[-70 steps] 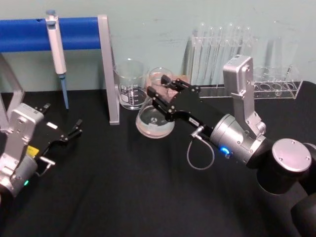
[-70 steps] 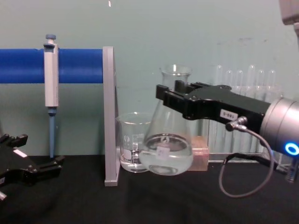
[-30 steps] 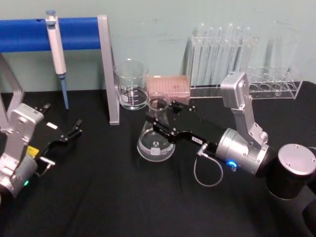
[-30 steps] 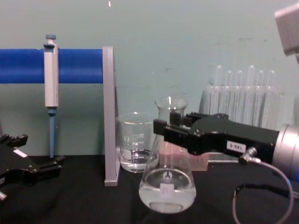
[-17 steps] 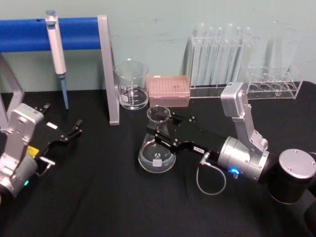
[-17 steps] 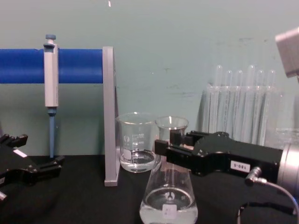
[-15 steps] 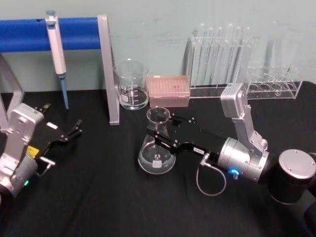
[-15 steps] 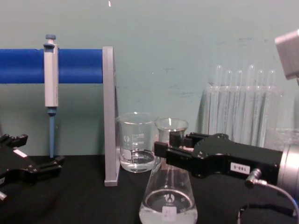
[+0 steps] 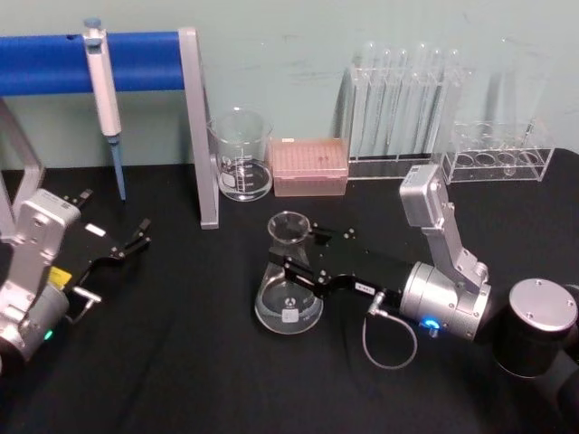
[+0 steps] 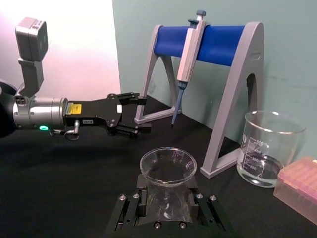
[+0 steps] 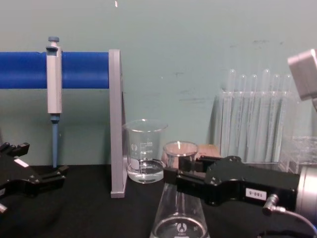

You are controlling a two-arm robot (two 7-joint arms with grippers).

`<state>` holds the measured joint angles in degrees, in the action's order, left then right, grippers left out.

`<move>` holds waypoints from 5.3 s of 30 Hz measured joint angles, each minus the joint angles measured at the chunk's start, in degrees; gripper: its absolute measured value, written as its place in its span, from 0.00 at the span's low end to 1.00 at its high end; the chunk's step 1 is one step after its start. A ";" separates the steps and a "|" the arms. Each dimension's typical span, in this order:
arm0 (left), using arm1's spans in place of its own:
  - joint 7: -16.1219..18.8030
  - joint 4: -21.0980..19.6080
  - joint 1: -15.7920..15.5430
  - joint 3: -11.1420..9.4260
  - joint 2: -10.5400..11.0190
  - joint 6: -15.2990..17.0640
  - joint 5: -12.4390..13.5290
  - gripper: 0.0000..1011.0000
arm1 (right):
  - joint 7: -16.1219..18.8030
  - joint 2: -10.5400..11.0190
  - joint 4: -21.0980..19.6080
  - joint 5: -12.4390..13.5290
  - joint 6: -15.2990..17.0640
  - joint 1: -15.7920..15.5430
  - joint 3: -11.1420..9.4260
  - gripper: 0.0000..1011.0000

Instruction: Grasp the erlenmeyer flask with one hand, shake it three times, then place it back.

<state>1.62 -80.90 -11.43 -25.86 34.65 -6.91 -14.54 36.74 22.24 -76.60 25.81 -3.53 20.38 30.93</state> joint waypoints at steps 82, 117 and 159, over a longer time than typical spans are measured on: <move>0.00 0.00 0.00 0.00 0.00 0.00 0.00 0.99 | 0.27 0.63 1.52 0.59 1.53 0.40 0.94 0.99; 0.00 0.00 0.00 0.00 0.00 0.00 -0.01 0.99 | -0.63 3.64 -2.23 -0.36 3.43 -1.51 0.57 0.99; 0.00 0.00 0.00 0.00 0.00 0.00 0.00 0.99 | -30.35 3.03 -9.86 -14.07 -0.34 -8.52 -8.86 0.99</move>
<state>1.62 -80.90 -11.43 -25.86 34.65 -6.91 -14.55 6.39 25.27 -86.47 11.74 -3.87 11.85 22.07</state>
